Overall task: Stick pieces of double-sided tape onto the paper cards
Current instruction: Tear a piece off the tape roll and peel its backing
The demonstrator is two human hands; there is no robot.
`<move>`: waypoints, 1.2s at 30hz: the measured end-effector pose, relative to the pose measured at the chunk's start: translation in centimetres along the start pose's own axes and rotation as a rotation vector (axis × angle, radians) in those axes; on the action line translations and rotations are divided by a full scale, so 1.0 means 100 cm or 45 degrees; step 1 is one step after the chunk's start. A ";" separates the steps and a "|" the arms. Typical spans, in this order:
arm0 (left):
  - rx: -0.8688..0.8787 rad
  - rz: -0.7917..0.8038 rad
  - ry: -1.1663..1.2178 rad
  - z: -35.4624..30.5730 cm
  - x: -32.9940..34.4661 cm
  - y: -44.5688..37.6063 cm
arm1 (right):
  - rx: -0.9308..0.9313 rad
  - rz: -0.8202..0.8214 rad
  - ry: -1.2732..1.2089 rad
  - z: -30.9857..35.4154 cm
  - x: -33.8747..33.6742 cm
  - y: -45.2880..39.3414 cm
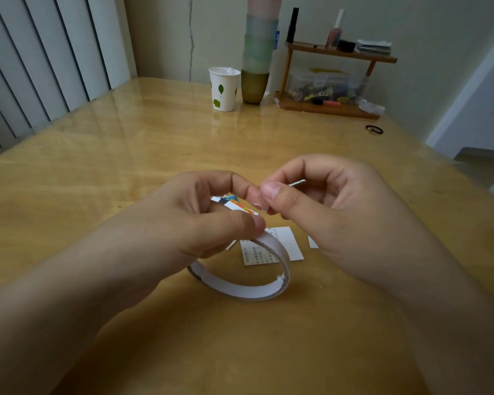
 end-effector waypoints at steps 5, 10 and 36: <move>-0.006 -0.006 0.007 0.001 0.000 0.000 | 0.011 -0.001 -0.028 -0.002 0.003 -0.001; -0.004 -0.019 0.009 0.001 -0.001 -0.001 | -0.034 0.077 -0.070 -0.001 0.001 0.000; 0.014 -0.171 0.127 0.001 -0.009 -0.001 | 0.764 0.122 0.899 -0.045 -0.044 -0.012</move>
Point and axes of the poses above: each hand's wrist, its own y-axis away from the middle knuckle, its own x-axis out of the palm, z = x × y, the point moved 1 cm from there along -y, towards the middle knuckle, and after that the axes turned 3 degrees about -x, right-handed, at the moved point
